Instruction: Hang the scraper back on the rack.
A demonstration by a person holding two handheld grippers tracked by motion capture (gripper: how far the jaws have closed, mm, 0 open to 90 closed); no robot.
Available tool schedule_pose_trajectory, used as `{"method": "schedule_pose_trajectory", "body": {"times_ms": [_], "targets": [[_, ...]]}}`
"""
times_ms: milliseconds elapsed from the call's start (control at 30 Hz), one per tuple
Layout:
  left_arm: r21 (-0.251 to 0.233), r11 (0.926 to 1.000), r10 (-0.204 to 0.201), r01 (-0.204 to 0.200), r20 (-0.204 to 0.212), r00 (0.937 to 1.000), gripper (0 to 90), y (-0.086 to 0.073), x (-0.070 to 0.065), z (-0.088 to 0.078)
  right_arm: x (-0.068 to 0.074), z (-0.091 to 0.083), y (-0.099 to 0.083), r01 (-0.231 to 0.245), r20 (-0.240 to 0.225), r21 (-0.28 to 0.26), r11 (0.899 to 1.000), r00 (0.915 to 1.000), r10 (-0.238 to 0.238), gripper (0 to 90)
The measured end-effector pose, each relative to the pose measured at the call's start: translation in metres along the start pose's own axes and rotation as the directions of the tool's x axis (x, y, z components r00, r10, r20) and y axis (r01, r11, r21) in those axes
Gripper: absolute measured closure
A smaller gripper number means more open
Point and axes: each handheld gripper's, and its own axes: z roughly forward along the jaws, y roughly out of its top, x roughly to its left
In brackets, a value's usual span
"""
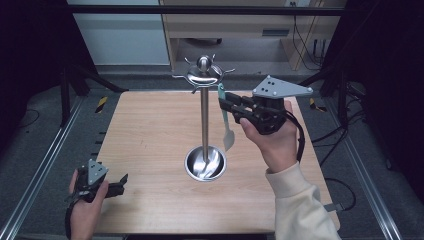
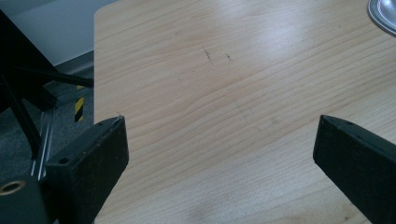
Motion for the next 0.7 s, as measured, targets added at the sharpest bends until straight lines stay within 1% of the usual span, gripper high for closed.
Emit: {"method": "schedule_pose_trajectory", "body": {"times_ms": [100,267,400,533,600,700], "targets": [[-0.003,1.0000,0.003,-0.003,-0.001,1.0000,3.1,0.0003,0.0001,-0.0014,0.0004,0.0000,-0.0001,0.000,0.004,-0.001,1.000,1.0000,0.000,73.9],[-0.006,1.0000,-0.002,0.002,-0.006,1.0000,3.0,0.0002,0.0011,-0.0022,0.0025,0.0005,-0.0004,0.007,0.017,-0.002,1.000,0.9998,-0.007,73.8],[-0.003,1.0000,0.005,-0.005,-0.006,1.0000,3.0,0.0007,0.0009,-0.0015,0.0026,-0.0002,-0.0007,0.008,0.017,0.000,1.000,0.9998,-0.008,73.8],[0.000,1.0000,-0.001,0.001,-0.008,1.0000,3.0,0.0001,0.0016,-0.0012,0.0015,0.0002,-0.0002,0.008,0.012,0.006,1.000,0.9999,-0.008,73.6],[-0.001,1.0000,0.000,0.000,-0.011,0.9999,3.0,0.0005,0.0018,-0.0015,0.0016,0.0009,0.0003,0.010,0.015,0.016,1.000,0.9998,-0.010,72.4],[-0.003,1.0000,0.001,-0.001,-0.008,1.0000,3.0,0.0008,0.0011,-0.0019,0.0008,0.0014,0.0002,0.015,0.021,0.037,0.999,0.9996,-0.016,67.9]]}}
